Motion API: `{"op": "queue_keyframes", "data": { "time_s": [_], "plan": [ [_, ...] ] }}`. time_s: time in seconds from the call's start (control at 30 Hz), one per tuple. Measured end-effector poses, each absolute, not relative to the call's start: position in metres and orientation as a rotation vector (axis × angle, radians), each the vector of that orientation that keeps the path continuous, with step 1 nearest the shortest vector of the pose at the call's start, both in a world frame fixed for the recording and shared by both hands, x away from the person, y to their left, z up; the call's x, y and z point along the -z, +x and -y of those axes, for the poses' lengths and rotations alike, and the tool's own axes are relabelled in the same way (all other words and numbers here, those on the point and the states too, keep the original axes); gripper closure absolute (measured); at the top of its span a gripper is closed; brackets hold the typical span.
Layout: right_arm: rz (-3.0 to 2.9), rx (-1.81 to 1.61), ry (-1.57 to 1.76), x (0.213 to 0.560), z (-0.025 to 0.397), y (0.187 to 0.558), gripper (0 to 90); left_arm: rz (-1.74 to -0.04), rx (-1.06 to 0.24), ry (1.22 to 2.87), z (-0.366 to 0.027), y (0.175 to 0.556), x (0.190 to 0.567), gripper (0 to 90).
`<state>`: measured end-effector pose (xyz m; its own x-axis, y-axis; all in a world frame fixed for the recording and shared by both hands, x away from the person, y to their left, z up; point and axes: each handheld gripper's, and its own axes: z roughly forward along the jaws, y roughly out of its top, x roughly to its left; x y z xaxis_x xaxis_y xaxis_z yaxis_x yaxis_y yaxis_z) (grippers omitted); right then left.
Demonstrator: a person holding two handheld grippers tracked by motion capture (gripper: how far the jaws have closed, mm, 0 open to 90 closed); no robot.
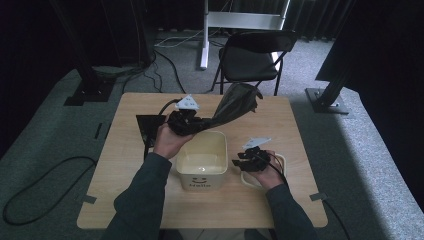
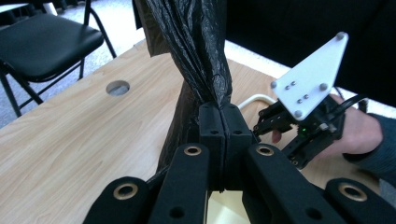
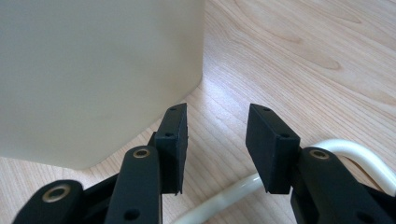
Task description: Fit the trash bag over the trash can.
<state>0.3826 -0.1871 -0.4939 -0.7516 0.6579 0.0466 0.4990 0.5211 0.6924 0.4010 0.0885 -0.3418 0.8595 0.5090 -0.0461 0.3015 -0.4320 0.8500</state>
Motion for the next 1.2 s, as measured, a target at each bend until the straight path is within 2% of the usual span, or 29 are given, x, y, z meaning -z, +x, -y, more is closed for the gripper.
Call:
{"op": "queue_keyframes", "data": {
  "time_s": [0.53, 1.2],
  "plan": [
    [-2.530, -1.053, 0.995, 0.492, 0.192, 0.383, 58.0, -0.551, -0.259, 2.039, -0.074, 0.397, 0.332, 89.8],
    [-2.493, -1.073, 1.029, 0.487, 0.207, 0.383, 57.5, -0.488, -0.201, 2.050, -0.035, 0.394, 0.334, 89.8]
  ]
}}
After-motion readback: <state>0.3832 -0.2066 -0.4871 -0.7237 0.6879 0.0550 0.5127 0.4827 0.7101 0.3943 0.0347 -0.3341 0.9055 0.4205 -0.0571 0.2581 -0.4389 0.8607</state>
